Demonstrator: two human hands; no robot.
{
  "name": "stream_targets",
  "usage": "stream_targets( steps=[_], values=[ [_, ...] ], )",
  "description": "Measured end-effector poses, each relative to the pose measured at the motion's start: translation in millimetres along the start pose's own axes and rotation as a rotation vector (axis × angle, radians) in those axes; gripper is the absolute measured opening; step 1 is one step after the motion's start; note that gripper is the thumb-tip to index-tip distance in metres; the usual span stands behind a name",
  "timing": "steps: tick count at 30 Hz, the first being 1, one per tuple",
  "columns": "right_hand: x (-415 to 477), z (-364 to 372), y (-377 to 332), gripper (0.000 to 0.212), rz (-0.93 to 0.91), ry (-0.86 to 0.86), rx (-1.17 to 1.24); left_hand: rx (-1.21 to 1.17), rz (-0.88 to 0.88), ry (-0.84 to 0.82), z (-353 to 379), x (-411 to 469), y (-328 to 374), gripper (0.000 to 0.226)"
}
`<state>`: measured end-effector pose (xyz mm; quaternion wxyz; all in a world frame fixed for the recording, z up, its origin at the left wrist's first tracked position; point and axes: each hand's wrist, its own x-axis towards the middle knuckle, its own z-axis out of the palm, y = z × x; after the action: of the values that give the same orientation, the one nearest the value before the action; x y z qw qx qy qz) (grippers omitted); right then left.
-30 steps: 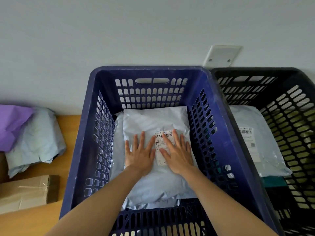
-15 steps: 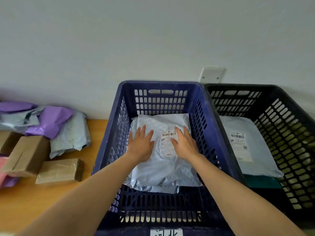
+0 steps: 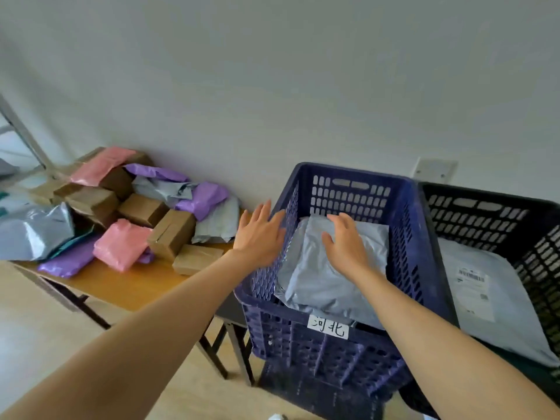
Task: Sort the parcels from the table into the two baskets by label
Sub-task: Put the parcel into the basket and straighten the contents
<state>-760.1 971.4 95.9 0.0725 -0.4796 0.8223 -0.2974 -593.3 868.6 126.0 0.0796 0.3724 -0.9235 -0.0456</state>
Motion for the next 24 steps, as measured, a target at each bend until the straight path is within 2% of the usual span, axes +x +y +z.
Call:
stream_targets(
  steps=[6, 11, 18, 24],
  values=[
    [-8, 14, -55, 0.042, -0.123, -0.003, 0.063, 0.019, -0.185, 0.041, -28, -51, -48, 0.050],
    [-11, 39, -105, 0.041, -0.214, -0.012, 0.097, 0.056, -0.271, 0.091, -44, -86, -94, 0.051],
    [-6, 96, -184, 0.043, -0.313, -0.036, 0.124, 0.023, -0.381, 0.097, -56, -128, -186, 0.050],
    [1, 155, -258, 0.042, -0.321, -0.048, 0.132, 0.006, -0.424, 0.117, -65, -155, -280, 0.053]
  ],
)
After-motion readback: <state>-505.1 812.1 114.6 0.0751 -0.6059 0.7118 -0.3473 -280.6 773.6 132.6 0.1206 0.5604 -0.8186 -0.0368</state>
